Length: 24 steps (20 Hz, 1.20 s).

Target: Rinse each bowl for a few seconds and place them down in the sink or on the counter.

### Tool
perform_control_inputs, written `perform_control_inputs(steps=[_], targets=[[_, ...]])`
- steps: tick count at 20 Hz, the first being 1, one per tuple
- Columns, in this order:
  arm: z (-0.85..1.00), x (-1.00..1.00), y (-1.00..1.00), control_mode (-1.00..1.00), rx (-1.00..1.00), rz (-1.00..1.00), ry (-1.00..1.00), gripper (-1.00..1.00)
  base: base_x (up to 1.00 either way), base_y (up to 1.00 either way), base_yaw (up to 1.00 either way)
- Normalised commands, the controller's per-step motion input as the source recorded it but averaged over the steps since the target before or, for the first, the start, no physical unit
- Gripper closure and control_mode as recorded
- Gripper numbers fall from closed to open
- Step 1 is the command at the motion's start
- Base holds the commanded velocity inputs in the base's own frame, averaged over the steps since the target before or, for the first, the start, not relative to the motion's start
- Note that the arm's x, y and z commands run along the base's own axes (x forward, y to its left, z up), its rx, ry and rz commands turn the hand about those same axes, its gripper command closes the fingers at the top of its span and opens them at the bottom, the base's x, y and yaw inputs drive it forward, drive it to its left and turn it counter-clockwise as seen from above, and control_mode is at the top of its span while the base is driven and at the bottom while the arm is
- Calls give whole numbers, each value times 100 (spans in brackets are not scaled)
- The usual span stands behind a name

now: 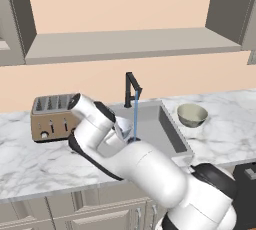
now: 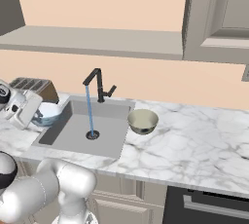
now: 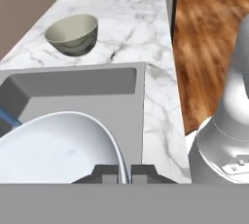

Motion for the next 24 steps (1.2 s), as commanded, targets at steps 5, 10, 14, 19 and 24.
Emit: perform_control_inputs(steps=[5, 10, 14, 19, 24], targets=[[6, -3, 54, -100, 0, 0, 7, 100, 0, 0, 0], [0, -4, 53, -100, 0, 0, 4, 100, 0, 0, 0], [0, -12, 55, -100, -1, 0, 1, 100, 0, 0, 0], [-4, -12, 43, -100, -3, 0, 0, 100, 0, 0, 0], [-13, 0, 31, -100, 0, 0, 0, 100, 0, 0, 0]])
